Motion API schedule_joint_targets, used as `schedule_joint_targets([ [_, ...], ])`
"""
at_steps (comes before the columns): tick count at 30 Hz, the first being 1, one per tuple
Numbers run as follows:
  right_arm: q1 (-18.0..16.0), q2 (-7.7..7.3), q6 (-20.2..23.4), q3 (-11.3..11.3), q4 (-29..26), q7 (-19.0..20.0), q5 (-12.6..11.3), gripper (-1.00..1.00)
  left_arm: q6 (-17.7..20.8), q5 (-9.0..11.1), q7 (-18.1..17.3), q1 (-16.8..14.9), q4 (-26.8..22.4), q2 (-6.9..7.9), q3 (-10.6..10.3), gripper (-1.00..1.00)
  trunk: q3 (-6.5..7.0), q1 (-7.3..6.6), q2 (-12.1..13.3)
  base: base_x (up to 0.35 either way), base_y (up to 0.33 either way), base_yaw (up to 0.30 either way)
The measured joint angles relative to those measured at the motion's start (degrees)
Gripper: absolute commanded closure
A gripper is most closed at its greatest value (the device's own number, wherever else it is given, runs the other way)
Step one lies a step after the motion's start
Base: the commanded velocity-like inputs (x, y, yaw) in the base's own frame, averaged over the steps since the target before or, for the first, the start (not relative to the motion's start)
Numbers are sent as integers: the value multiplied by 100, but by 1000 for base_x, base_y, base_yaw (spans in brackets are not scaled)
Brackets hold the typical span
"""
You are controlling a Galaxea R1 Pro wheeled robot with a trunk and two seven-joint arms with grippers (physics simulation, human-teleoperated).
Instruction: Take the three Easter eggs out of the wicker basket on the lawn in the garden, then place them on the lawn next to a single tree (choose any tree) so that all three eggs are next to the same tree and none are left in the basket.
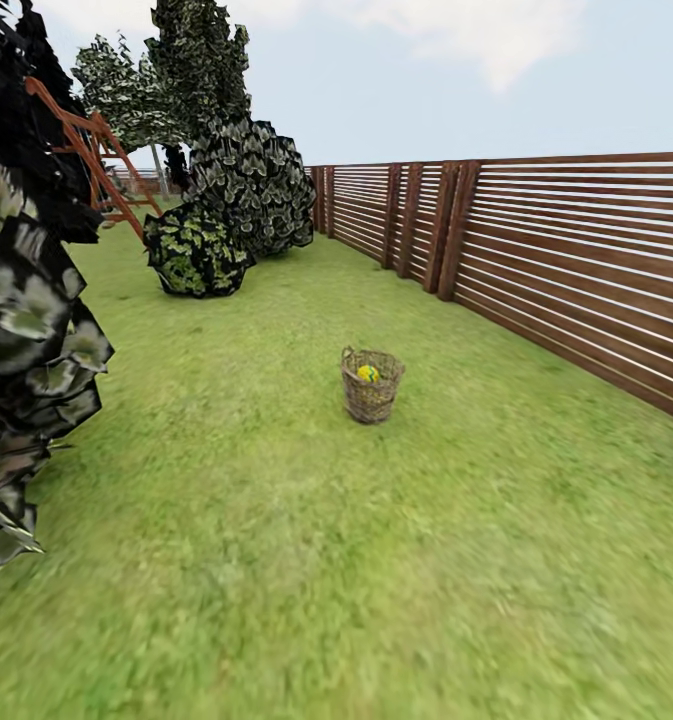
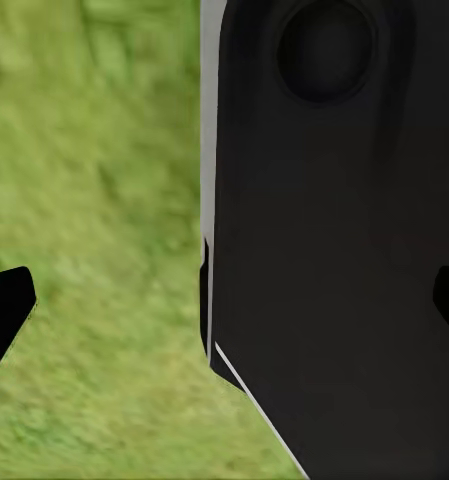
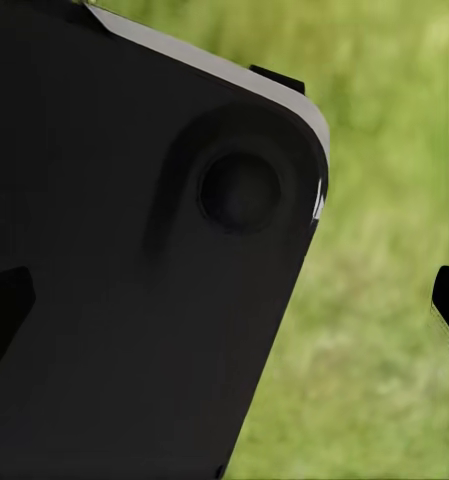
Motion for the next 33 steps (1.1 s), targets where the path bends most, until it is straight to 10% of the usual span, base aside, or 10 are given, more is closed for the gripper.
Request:
schedule_joint_targets([
  [33, 1, -2, -3, -11, -1, 0, 2, -100, 0, 0, 0, -1, 1, -3, -2, -100, 15, 0, 0, 324, 82, -102],
])
